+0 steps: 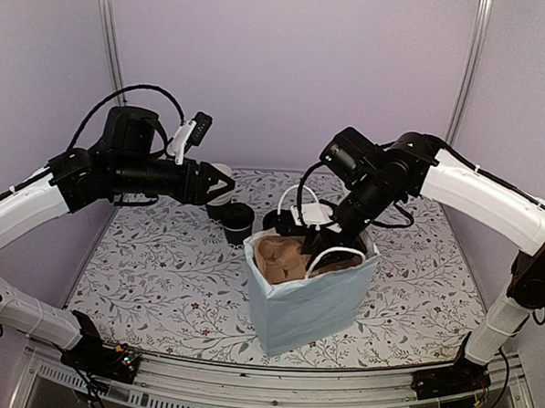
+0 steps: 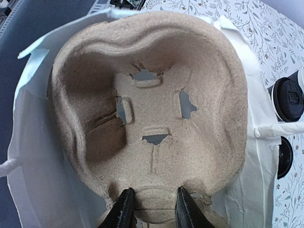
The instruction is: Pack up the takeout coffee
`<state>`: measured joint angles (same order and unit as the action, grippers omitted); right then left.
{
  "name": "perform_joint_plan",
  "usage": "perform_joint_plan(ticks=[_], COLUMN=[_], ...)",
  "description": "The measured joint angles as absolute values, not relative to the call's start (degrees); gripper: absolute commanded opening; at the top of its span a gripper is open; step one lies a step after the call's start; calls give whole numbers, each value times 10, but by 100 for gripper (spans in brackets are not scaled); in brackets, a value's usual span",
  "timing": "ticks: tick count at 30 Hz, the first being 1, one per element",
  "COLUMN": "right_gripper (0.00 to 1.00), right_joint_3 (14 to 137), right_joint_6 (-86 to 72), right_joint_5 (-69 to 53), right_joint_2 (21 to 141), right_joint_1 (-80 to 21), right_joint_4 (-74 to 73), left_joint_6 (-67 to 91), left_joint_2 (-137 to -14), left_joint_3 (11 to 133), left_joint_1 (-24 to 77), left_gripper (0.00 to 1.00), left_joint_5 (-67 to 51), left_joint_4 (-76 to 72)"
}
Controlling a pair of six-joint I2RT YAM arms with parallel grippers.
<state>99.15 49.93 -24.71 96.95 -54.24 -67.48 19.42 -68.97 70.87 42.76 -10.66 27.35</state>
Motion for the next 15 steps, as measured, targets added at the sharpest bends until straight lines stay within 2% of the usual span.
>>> perform_joint_plan(ticks=[15], right_gripper=[28], right_joint_3=[985], right_joint_6=[488], right_joint_5=[-155], right_joint_2=[997], right_joint_1=[-566], right_joint_4=[-736], left_joint_6=[194], left_joint_2=[-692], left_joint_3=[691], left_joint_1=[411], left_gripper=[59], left_joint_5=[-120], left_joint_4=[268])
